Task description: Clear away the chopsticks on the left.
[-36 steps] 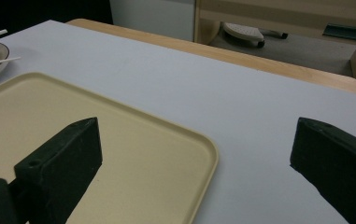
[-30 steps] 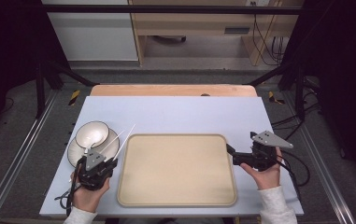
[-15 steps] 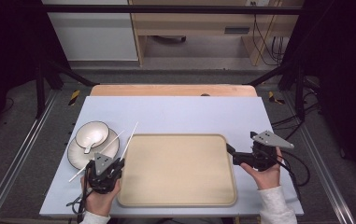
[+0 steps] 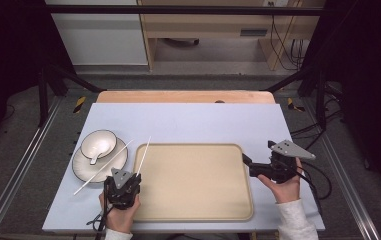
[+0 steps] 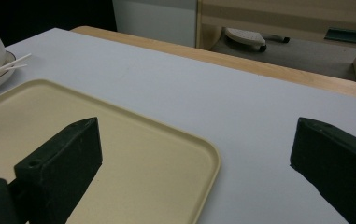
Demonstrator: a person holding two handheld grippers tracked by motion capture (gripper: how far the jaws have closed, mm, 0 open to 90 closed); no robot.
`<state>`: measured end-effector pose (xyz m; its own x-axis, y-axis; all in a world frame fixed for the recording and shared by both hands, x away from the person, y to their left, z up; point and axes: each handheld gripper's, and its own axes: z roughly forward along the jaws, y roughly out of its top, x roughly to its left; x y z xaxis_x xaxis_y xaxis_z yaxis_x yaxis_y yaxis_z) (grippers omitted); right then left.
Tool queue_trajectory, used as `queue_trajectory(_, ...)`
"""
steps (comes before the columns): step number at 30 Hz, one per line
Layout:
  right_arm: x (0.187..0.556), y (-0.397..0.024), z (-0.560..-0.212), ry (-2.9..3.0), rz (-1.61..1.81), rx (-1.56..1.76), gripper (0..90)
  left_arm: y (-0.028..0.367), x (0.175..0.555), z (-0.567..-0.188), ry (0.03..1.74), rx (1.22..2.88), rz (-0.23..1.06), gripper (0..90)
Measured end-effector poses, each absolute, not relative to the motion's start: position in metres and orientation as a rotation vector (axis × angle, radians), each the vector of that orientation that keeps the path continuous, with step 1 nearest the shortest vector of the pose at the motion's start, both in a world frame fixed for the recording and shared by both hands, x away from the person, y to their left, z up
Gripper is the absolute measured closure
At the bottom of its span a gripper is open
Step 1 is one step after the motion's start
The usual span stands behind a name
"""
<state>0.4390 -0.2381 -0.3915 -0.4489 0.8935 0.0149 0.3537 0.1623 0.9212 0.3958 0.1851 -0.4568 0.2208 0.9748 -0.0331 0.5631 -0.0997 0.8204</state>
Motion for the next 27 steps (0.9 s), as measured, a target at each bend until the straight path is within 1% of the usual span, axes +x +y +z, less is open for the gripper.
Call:
queue_trajectory(7,0.440,-0.236,-0.394,1.902,1.253,1.177,2.7,0.181,0.400,-0.470,1.471,1.746,0.724,84.5)
queue_trajectory(15,0.441,-0.236,-0.394,1.903,1.248,1.178,2.7,0.175,0.403,-0.483,1.496,1.775,0.717,84.5)
queue_trajectory(27,0.442,-0.233,-0.397,1.916,1.237,1.181,2.6,0.173,0.404,-0.484,1.519,1.782,0.730,83.6)
